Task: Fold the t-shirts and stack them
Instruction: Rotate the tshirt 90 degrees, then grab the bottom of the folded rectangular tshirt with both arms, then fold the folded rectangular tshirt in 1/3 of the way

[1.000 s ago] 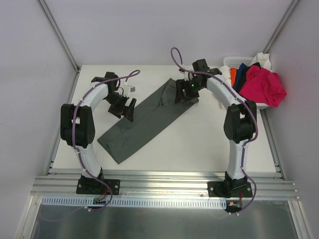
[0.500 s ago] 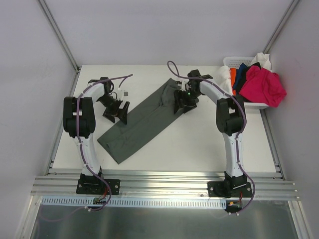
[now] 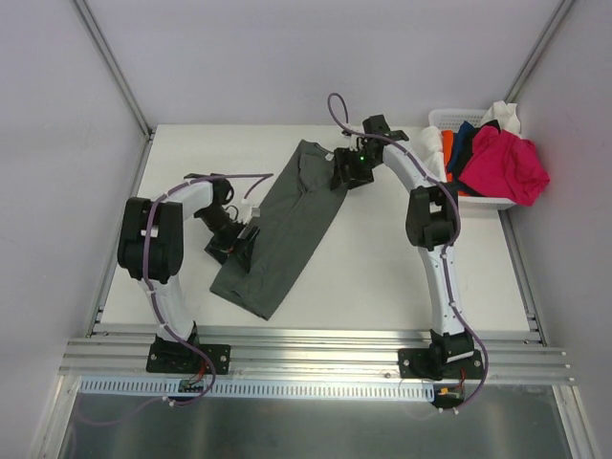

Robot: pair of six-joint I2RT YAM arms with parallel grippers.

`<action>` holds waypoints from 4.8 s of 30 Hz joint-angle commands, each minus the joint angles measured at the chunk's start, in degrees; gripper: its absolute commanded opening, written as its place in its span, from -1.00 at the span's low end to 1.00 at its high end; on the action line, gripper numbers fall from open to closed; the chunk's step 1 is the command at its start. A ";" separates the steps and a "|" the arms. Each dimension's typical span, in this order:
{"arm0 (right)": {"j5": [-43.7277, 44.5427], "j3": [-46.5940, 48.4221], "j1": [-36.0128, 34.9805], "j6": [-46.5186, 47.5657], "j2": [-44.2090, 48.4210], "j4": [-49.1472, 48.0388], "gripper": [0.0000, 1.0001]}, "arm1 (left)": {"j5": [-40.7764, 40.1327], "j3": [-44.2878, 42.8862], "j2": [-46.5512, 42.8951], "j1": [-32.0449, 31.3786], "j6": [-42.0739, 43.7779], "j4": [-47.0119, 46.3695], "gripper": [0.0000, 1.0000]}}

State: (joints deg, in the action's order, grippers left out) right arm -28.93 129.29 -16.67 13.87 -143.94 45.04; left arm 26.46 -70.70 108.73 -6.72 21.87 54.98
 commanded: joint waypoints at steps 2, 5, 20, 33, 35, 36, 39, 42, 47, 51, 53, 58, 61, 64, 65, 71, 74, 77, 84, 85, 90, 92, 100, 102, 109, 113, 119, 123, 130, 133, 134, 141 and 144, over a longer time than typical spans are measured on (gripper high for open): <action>0.45 6.66 0.32 -2.26 -3.27 -4.69 0.50 | 2.36 1.53 -1.24 -3.82 -1.20 0.30 0.78; 0.10 9.04 0.32 -3.76 -4.76 -6.80 0.50 | 3.60 0.39 -0.45 -5.58 -3.05 0.48 0.78; -0.34 14.50 0.14 -10.00 -7.76 -15.07 0.51 | 7.46 -6.90 6.05 -16.74 -5.34 0.48 0.77; 0.28 14.76 0.93 -10.35 -8.37 -17.88 0.51 | 7.73 -6.83 6.67 -24.56 -6.49 -0.22 0.76; 0.10 15.11 1.11 -10.70 -8.73 -18.14 0.51 | 7.21 -6.39 6.23 -25.18 -6.57 -0.23 0.76; 0.19 15.20 1.02 -10.88 -8.81 -18.32 0.51 | 7.20 -6.30 6.06 -25.88 -6.57 -0.31 0.76; 0.10 15.37 1.02 -11.23 -8.99 -18.84 0.51 | 6.50 -6.21 5.71 -27.02 -6.57 -0.40 0.77; 0.28 15.64 1.02 -11.06 -8.82 -18.76 0.51 | 5.97 -6.56 5.88 -27.90 -6.57 -0.58 0.80; 0.45 13.97 1.02 -9.48 -6.02 -16.65 0.51 | 3.61 -6.91 4.48 -28.00 -6.31 -0.40 0.93; -0.43 7.75 1.20 -6.84 -0.65 -13.41 0.60 | 0.62 -5.51 0.36 -26.94 -5.96 -0.23 0.98; 0.10 5.98 1.20 -5.44 2.68 -12.17 0.73 | -0.17 -4.80 -0.88 -25.20 -5.17 0.04 0.98; 1.24 -7.68 1.46 -3.24 13.83 -5.41 0.81 | -1.06 -4.19 -6.85 -18.34 -4.46 2.15 0.99; -2.43 -20.43 1.55 -3.23 22.72 0.74 0.80 | 0.87 -3.14 -11.07 -13.86 -5.34 2.68 0.98; -6.73 -32.93 1.55 -5.77 31.66 2.07 0.72 | 2.37 -1.73 -12.75 -13.23 -5.69 2.94 0.98; -8.15 -41.23 1.55 -7.09 33.70 1.73 0.71 | 4.11 -1.29 -12.49 -13.14 -6.04 2.94 0.98; -15.01 -62.38 -0.03 -19.66 42.33 -4.87 0.49 | 17.72 3.36 -6.87 -12.53 -8.50 2.68 0.66; -19.05 -67.05 -2.58 -21.77 42.78 -5.13 0.33 | 20.65 7.14 -6.33 -12.44 -10.00 1.71 0.60; -21.78 -70.14 -5.47 -22.05 42.34 -5.84 0.24 | 19.07 9.78 -7.04 -12.18 -11.05 0.04 0.61; -21.70 -70.05 -14.35 -21.77 37.86 -10.04 0.18 | 18.63 13.03 -6.16 -12.17 -13.86 -2.77 0.51; -20.04 -70.49 -15.75 -22.39 37.77 -10.93 0.17 | 18.02 13.39 -5.98 -12.18 -14.39 -3.56 0.49; -13.02 -71.63 -19.62 -24.24 39.34 -12.17 0.21 | 15.74 13.92 -4.31 -12.18 -17.55 -6.80 0.47; -11.42 -72.77 -20.07 -23.71 40.40 -11.12 0.23 | 14.77 14.36 -4.14 -12.26 -18.87 -8.13 0.47; -5.53 -75.86 -19.11 -22.30 42.16 -10.84 0.24 | 12.65 13.30 -1.85 -15.51 -21.60 -11.73 0.27; -5.26 -75.33 -19.11 -22.04 41.38 -11.37 0.18 | 12.91 13.04 -1.33 -16.39 -21.69 -11.91 -0.04; -5.35 -72.08 -18.93 -22.13 37.86 -13.13 -0.04 | 11.95 13.48 -1.59 -16.92 -21.78 -11.92 -0.39; -5.96 -70.85 -19.02 -22.92 36.98 -14.71 -0.16 | 11.51 13.92 -2.29 -16.92 -21.69 -11.91 -0.41; -7.37 -69.27 -19.37 -23.18 34.87 -15.50 -0.52 | 11.34 13.92 -2.12 -17.01 -21.43 -12.00 -0.53; -7.20 -69.00 -19.98 -22.66 35.04 -15.07 -0.96 | 11.42 14.01 -2.38 -17.01 -21.17 -11.91 -0.98; -4.56 -66.99 -19.98 -18.63 41.80 -9.98 -0.99 | 12.12 12.52 -6.06 -17.01 -20.64 -10.95 -1.00; -2.89 -63.75 -19.98 -15.73 45.67 -6.55 -0.99 | 11.87 9.36 -8.70 -17.01 -19.76 -9.37 -1.00; -2.45 -62.68 -19.81 -14.23 46.37 -5.58 -0.99 | 11.60 8.39 -9.06 -17.01 -19.58 -8.06 -1.00; -0.08 -54.51 -16.91 -7.98 48.23 -0.57 -0.99 | 9.05 -1.27 -8.97 -16.92 -17.74 -4.71 -1.00; 0.80 -52.31 -15.24 -7.80 46.91 -1.35 -0.99 | 7.47 -6.81 -7.22 -15.87 -17.04 -3.75 -1.00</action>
State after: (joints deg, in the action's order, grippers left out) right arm -30.20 74.63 -33.45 3.46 -97.14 40.99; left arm 35.94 -72.55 101.65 -23.24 2.81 48.14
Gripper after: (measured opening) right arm 0.012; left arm 0.009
